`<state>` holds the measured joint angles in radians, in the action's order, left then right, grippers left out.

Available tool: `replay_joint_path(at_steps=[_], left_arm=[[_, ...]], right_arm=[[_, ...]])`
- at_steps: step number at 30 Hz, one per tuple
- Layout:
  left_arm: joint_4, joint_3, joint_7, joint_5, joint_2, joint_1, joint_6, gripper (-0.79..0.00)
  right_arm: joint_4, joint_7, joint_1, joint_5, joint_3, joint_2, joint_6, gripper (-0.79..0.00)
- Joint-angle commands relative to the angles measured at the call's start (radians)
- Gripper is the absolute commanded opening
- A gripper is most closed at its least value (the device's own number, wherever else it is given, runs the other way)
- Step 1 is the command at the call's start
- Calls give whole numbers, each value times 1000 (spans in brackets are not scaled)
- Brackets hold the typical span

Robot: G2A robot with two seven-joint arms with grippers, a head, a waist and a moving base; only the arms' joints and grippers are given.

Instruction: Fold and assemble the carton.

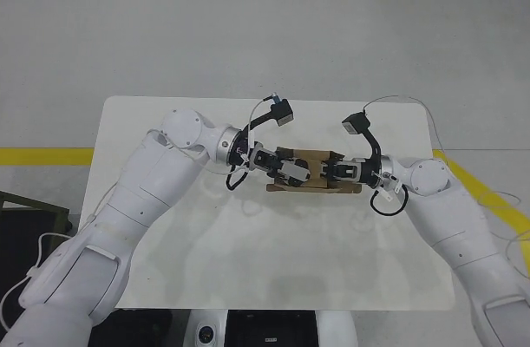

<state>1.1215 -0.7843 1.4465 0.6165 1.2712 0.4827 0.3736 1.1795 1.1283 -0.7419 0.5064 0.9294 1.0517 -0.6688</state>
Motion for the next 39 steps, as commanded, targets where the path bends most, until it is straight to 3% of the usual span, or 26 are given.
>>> replay_joint_path(at_steps=[1, 7, 23, 39], left_arm=[[-4, 3, 0, -8, 2, -4, 0, 0], [-15, -4, -8, -15, 4, -4, 8, 0], [-52, -93, -33, -71, -26, 34, -3, 0], [-13, -125, -18, -81, -36, 56, -24, 0]], right_arm=[[4, 0, -3, 1, 3, 0, 2, -785], [-7, 2, -5, -1, 27, -2, 1, -785], [45, 51, -37, 7, 50, -8, 28, -785], [60, 52, -40, 11, 28, -12, 29, -785]])
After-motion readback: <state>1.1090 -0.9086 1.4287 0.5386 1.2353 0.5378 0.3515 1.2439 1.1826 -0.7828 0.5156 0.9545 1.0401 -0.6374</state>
